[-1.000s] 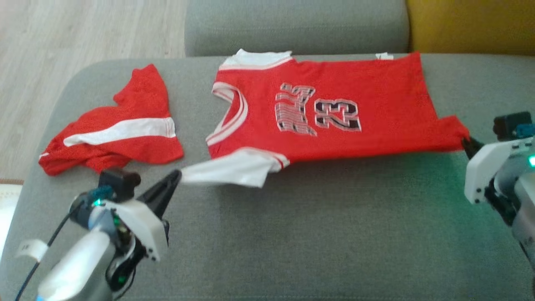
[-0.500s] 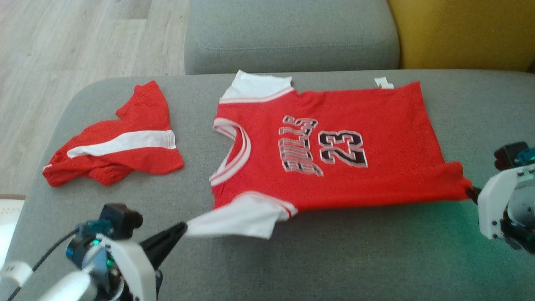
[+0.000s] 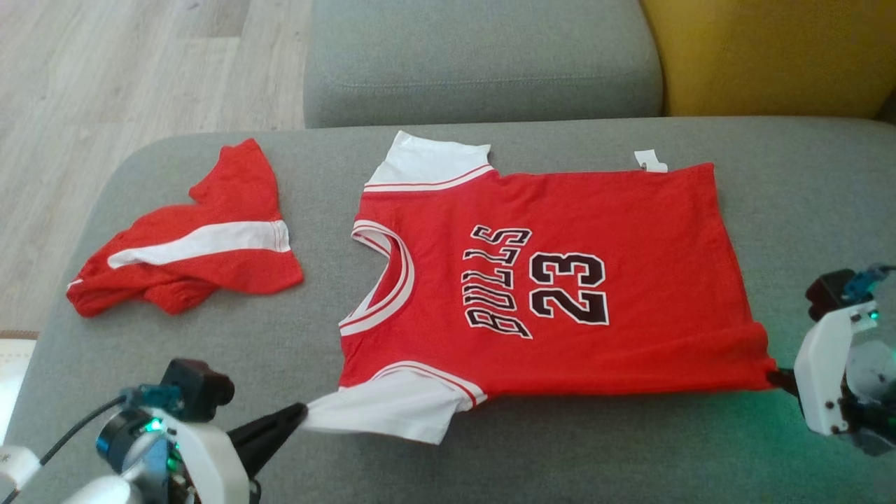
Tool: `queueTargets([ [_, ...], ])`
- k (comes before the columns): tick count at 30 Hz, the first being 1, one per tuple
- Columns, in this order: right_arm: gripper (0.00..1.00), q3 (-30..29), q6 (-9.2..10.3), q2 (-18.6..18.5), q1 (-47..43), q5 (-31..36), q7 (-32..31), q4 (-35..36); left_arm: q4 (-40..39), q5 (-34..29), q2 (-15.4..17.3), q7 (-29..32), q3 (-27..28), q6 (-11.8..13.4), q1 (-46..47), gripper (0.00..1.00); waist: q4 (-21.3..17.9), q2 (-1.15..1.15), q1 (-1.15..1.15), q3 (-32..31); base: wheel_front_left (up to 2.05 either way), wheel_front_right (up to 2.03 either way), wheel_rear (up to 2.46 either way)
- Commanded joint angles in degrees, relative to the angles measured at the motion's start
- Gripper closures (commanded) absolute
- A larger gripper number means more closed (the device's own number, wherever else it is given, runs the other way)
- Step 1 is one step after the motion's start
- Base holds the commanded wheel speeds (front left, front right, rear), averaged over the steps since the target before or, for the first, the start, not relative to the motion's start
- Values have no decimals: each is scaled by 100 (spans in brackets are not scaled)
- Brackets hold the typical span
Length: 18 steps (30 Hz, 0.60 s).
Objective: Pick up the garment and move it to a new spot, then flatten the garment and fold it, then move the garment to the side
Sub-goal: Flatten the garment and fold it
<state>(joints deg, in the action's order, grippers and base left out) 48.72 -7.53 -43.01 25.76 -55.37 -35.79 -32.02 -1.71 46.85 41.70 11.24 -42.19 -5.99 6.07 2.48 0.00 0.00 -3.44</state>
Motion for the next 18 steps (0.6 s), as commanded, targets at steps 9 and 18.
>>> queueTargets([
  [9, 100, -405, 4, -166, 531, 455, -123, 121, 144, -467, -22, -8, 354, 186, 1158, 100, 22, 0, 0, 363, 0, 0, 0],
  [18, 100, -629, 4, -3, 1058, 850, 52, -47, 748, -790, -346, 40, 324, 125, 2104, 100, 51, 0, 0, 924, 0, 0, 0],
])
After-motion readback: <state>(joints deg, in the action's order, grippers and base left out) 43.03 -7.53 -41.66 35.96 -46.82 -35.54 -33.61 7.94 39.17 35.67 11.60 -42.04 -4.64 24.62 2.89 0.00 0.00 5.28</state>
